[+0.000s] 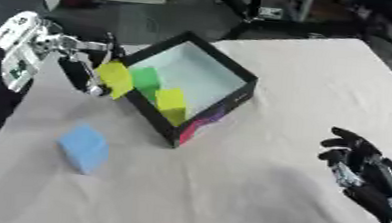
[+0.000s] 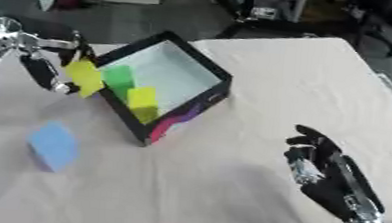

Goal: Pick up objects on the table and place them in the box.

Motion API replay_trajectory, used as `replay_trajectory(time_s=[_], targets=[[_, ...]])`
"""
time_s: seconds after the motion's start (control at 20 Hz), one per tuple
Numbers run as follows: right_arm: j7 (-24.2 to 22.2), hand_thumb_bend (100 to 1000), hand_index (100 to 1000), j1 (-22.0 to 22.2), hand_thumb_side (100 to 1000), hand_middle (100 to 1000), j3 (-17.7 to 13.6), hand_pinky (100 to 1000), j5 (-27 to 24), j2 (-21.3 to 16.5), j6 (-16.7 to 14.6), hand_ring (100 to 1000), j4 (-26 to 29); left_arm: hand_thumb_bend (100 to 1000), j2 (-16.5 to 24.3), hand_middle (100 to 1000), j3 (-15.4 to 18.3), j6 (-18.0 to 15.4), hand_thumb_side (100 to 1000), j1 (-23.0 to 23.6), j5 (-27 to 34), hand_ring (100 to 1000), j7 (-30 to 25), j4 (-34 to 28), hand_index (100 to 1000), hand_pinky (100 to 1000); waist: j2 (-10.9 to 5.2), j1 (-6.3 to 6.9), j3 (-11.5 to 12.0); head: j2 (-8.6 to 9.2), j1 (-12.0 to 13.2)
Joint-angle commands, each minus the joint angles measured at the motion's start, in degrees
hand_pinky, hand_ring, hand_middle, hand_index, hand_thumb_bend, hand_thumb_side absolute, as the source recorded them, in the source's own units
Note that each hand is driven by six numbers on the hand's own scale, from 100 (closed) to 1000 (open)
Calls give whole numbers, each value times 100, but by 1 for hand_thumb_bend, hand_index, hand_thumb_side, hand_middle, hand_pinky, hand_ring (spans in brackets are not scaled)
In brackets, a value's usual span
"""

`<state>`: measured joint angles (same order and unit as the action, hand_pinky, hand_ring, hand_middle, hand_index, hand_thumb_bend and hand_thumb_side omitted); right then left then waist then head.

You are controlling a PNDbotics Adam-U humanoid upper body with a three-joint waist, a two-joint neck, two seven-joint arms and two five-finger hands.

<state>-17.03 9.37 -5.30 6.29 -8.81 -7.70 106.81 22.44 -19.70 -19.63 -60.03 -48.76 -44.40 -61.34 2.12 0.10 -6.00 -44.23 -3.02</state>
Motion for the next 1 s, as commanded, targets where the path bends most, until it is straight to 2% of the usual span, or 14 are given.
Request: replay_trajectory(time_s=[0.05,0.15,0.25,0.3,0.35,0.45,0.5,0.55,0.6,0.8,1.0], targets=[[-35,100,891,-55,421,695,4,827,-20,-76,-14,662,49,251,-353,627,323,-101,144,-479,-254,578,-129,79,794,693,-101,-26,-14,11,53],[-37,100,891,-76,421,696,2,827,-29,-69,-16,662,50,278,-676,679,408,98,212,-637,-453,628,70,383,831,719,-85,-37,-24,11,78],[-36,100,891,-83,421,695,-4,827,-34,-62,-14,662,48,325,-1005,747,455,300,330,-674,-655,709,272,706,866,749,-81,-43,-20,11,86],[-34,100,891,-85,422,696,-9,827,-36,-59,-13,662,47,335,-1158,765,475,401,352,-672,-756,730,373,870,874,760,-79,-45,-14,11,82],[-33,100,891,-87,422,696,-10,827,-37,-56,-13,662,47,363,-1267,784,492,498,423,-664,-853,747,470,1015,885,769,-77,-45,-13,11,79],[-39,100,891,-92,422,696,-6,827,-39,-54,-10,662,43,390,-1399,818,519,696,495,-627,-1051,775,668,1230,898,783,-73,-46,-14,11,76],[-44,100,891,-94,422,696,-3,827,-40,-53,-10,662,41,425,-1443,838,523,797,573,-602,-1152,789,768,1318,907,789,-70,-47,-15,11,73],[-49,100,891,-96,422,696,0,827,-41,-52,-10,662,40,430,-1478,840,525,897,585,-580,-1252,791,869,1394,908,791,-68,-49,-16,11,71],[-53,100,891,-98,421,696,1,827,-42,-51,-11,662,40,466,-1505,868,524,998,724,-558,-1353,812,969,1456,925,805,-66,-52,-15,11,67],[-61,100,891,-100,421,696,1,827,-43,-48,-11,662,40,466,-1650,868,474,1376,724,-497,-1760,812,1377,1625,925,805,-61,-59,-19,11,66],[-62,100,891,-100,421,696,0,827,-44,-45,-11,662,40,466,-1760,868,510,1388,724,-458,-2171,812,1787,1824,925,805,-60,-63,-18,11,67]])
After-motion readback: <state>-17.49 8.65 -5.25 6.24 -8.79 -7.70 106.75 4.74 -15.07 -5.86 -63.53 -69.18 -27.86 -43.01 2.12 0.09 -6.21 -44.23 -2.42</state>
